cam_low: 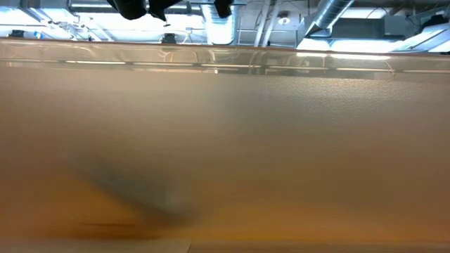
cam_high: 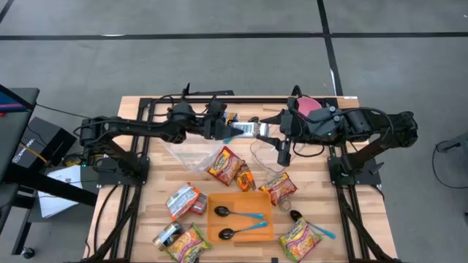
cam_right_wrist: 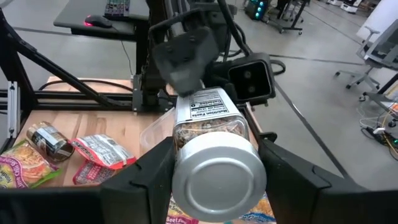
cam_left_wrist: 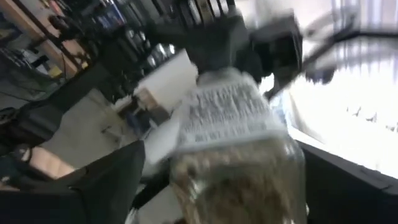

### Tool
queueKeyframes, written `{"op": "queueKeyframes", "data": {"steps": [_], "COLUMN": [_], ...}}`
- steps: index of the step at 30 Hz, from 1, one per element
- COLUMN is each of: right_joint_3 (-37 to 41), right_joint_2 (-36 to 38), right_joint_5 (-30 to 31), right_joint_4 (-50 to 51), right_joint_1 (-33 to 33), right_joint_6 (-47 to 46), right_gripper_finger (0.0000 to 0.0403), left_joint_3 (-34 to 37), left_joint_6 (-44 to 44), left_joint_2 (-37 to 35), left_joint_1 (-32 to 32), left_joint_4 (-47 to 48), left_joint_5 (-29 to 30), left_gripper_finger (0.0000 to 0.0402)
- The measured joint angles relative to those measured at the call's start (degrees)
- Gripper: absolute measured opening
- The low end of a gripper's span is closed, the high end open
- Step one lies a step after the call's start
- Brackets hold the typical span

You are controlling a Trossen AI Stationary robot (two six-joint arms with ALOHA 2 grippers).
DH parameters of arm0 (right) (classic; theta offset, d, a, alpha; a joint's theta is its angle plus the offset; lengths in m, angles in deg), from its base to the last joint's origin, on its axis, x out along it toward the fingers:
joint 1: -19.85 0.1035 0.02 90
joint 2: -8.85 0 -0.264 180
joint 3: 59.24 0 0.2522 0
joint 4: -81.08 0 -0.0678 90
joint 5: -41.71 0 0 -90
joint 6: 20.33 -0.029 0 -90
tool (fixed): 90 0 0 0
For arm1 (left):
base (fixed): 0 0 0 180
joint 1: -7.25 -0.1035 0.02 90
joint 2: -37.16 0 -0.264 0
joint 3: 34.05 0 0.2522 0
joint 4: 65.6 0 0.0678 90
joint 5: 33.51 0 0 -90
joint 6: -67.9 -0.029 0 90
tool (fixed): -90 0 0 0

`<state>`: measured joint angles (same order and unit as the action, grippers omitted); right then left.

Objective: Pick & Place Food Item
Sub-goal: Put the white seasoning bottle into the transparent bin

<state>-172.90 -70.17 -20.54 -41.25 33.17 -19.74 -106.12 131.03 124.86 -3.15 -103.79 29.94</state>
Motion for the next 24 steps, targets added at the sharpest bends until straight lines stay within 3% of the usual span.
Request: {"op": "queueKeyframes", "data": {"steps": [6, 10, 15, 19, 24], "right_joint_3": [-0.02, -0.09, 0.02, 0.09, 0.02], "right_joint_2": [0.55, 1.46, 1.5, 0.94, -1.41], "right_joint_5": [-0.89, -2.64, -7.53, -9.76, -16.96], "right_joint_4": [4.61, 10.59, 24.02, 30.47, 38.24], "right_joint_1": [-1.06, -3.53, -9.76, -12.77, -20.63], "right_joint_6": [-2.86, -7.63, -16.22, -18.79, -21.45], "right_gripper_finger": [0.0193, 0.0193, 0.0193, 0.0193, 0.0193], "left_joint_3": [0.03, 0.07, 0.04, 0.04, 0.09], "left_joint_6": [-2.09, -4.55, -7.45, -9.31, -13.36], "left_joint_2": [0.02, -0.37, -1.45, -3.55, -6.51], "left_joint_1": [-1.0, 0.09, 1.46, 1.45, 1.01], "left_joint_4": [0.73, -0.42, -5.78, -6.17, -5.93], "left_joint_5": [-15.49, -21.81, -22.17, -19.99, -17.19], "left_gripper_finger": [0.0349, 0.0342, 0.0337, 0.0331, 0.0321]}}
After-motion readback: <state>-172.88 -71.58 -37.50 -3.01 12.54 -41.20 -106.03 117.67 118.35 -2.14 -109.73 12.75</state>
